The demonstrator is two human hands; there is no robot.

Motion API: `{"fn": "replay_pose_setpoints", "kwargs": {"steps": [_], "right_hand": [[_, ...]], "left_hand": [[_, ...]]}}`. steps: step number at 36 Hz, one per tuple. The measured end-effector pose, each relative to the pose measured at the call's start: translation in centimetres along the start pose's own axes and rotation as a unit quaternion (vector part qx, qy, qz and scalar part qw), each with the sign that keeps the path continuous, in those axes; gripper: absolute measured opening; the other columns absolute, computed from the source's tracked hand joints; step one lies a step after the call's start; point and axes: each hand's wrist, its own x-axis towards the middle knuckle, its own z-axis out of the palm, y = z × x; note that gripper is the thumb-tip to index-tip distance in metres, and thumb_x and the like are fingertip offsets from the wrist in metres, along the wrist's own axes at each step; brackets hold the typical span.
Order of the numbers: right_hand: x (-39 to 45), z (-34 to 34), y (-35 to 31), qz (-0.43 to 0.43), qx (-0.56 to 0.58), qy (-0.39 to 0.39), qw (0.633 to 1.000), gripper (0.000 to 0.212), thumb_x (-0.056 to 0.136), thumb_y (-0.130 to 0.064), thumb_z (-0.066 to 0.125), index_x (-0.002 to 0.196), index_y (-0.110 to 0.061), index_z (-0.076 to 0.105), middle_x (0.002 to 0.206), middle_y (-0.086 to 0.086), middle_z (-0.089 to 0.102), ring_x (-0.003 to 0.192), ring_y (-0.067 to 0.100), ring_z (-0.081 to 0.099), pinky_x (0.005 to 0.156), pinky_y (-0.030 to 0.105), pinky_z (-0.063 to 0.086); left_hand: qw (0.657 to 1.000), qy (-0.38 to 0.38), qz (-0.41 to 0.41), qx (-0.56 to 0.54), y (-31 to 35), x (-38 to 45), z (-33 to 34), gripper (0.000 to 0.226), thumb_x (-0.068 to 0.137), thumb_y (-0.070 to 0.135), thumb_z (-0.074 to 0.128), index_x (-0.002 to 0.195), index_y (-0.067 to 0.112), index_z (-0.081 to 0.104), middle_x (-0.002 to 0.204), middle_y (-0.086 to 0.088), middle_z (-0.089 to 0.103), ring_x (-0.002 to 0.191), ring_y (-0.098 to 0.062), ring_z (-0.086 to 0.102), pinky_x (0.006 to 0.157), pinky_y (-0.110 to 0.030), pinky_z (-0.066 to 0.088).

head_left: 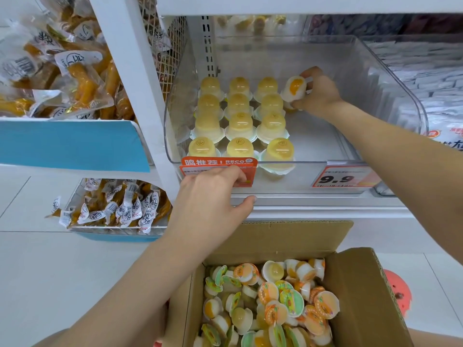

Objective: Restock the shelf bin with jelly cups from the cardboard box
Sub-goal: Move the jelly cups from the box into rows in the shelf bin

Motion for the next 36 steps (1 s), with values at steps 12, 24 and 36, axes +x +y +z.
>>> {"fn": "replay_pose_setpoints", "kwargs": {"steps": [12, 24, 36], "right_hand": [[-0.3, 0.2, 0.3, -0.012, 0.012, 0.004, 1.000, 0.064, 0.076, -0.014, 0.074, 0.131, -0.010, 0.040, 0.126, 0.009, 0.053, 0.099, 0.015, 0.050, 0.086, 0.031, 0.049], [-4.4, -3.8, -2.5, 0.005, 0.093, 0.079, 0.992, 0.048, 0.076, -0.016, 0.071, 0.120, -0.013, 0.052, 0.107, 0.001, 0.051, 0.097, 0.017, 0.054, 0.075, 0.024, 0.049], [-25.8, -4.7, -1.0, -0.194, 0.093, 0.108, 0.971, 0.023, 0.083, 0.002, 0.060, 0.099, -0.013, 0.055, 0.097, -0.001, 0.056, 0.077, 0.011, 0.056, 0.068, 0.018, 0.047]], "left_hand": [[1.000, -0.005, -0.003, 0.006, -0.1, 0.2, 0.2, 0.031, 0.082, 0.042, 0.065, 0.106, 0.022, 0.064, 0.102, 0.010, 0.068, 0.098, -0.011, 0.061, 0.090, -0.040, 0.047], [1.000, -0.012, -0.013, -0.006, 0.1, 0.1, 0.4, 0.030, 0.083, 0.039, 0.065, 0.108, 0.022, 0.062, 0.105, 0.009, 0.066, 0.102, -0.012, 0.060, 0.092, -0.039, 0.046], [0.999, -0.005, -0.001, -0.031, -0.4, -2.2, 2.7, 0.020, 0.085, 0.023, 0.062, 0.104, 0.019, 0.063, 0.091, 0.009, 0.061, 0.091, -0.013, 0.059, 0.078, -0.036, 0.050]]}}
